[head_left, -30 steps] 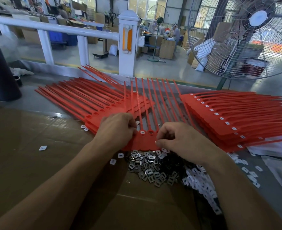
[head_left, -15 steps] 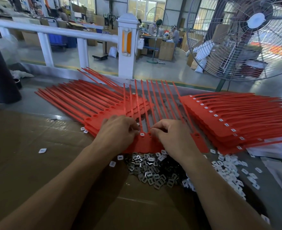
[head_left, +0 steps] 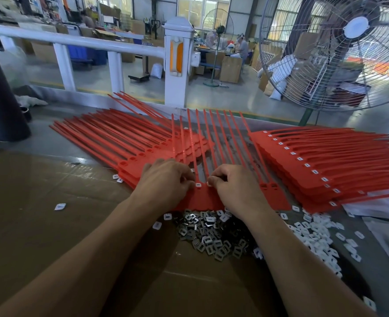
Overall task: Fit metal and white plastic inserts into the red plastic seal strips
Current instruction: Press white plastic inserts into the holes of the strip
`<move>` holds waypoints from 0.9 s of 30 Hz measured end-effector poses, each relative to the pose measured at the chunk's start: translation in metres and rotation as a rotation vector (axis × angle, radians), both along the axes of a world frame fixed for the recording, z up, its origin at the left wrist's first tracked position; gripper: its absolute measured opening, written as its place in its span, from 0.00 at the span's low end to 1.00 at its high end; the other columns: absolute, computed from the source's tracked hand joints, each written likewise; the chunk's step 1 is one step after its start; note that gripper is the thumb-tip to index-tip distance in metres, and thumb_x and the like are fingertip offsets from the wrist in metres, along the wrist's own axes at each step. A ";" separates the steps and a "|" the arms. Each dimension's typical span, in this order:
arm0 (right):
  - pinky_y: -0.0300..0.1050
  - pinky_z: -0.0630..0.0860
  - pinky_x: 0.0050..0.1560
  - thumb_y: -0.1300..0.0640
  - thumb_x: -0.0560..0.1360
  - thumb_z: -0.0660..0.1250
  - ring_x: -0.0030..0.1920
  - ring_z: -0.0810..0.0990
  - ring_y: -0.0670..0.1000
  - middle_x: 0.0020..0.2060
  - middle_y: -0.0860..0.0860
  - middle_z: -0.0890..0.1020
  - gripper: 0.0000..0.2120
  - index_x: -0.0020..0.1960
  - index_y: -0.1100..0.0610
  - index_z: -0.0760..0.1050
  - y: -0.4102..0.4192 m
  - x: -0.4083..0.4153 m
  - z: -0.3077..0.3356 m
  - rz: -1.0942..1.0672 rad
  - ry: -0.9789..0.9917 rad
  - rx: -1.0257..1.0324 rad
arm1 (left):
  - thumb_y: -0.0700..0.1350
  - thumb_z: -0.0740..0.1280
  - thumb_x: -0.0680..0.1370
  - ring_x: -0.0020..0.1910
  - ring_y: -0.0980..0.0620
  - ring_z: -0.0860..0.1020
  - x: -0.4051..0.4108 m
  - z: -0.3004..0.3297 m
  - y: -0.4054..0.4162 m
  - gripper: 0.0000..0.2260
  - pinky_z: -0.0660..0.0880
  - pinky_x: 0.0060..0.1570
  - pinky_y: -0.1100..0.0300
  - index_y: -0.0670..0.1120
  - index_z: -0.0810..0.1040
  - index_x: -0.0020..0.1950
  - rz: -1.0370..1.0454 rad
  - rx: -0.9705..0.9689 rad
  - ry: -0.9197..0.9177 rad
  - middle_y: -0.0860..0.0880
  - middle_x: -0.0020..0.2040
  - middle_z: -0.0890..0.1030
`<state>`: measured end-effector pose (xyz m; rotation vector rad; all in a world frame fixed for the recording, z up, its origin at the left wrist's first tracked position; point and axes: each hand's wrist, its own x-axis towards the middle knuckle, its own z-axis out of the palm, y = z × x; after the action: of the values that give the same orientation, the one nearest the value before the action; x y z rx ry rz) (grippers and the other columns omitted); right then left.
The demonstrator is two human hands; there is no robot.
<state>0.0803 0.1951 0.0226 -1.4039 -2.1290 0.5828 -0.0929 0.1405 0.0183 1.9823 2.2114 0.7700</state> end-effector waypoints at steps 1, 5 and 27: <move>0.46 0.78 0.48 0.51 0.80 0.71 0.47 0.81 0.47 0.45 0.45 0.84 0.05 0.50 0.50 0.85 0.000 0.000 0.000 -0.003 -0.003 0.007 | 0.56 0.69 0.79 0.60 0.53 0.69 0.000 0.000 0.000 0.06 0.60 0.63 0.49 0.60 0.83 0.54 -0.001 -0.001 0.002 0.61 0.50 0.73; 0.43 0.76 0.46 0.53 0.78 0.73 0.46 0.81 0.44 0.43 0.43 0.84 0.02 0.48 0.49 0.85 -0.001 -0.001 -0.001 -0.018 0.051 -0.001 | 0.56 0.69 0.79 0.60 0.53 0.69 0.000 -0.001 0.001 0.05 0.60 0.63 0.49 0.61 0.82 0.53 -0.005 0.008 -0.005 0.62 0.50 0.73; 0.46 0.72 0.52 0.56 0.83 0.60 0.55 0.75 0.52 0.51 0.48 0.73 0.15 0.64 0.47 0.81 -0.022 0.008 0.014 0.185 -0.537 0.232 | 0.57 0.69 0.79 0.58 0.54 0.69 -0.002 -0.005 0.000 0.06 0.59 0.60 0.51 0.61 0.82 0.54 0.001 0.015 -0.015 0.59 0.52 0.77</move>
<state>0.0882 0.1736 0.0367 -1.3459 -2.6616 0.0063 -0.0947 0.1406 0.0135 1.9758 2.2043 0.8020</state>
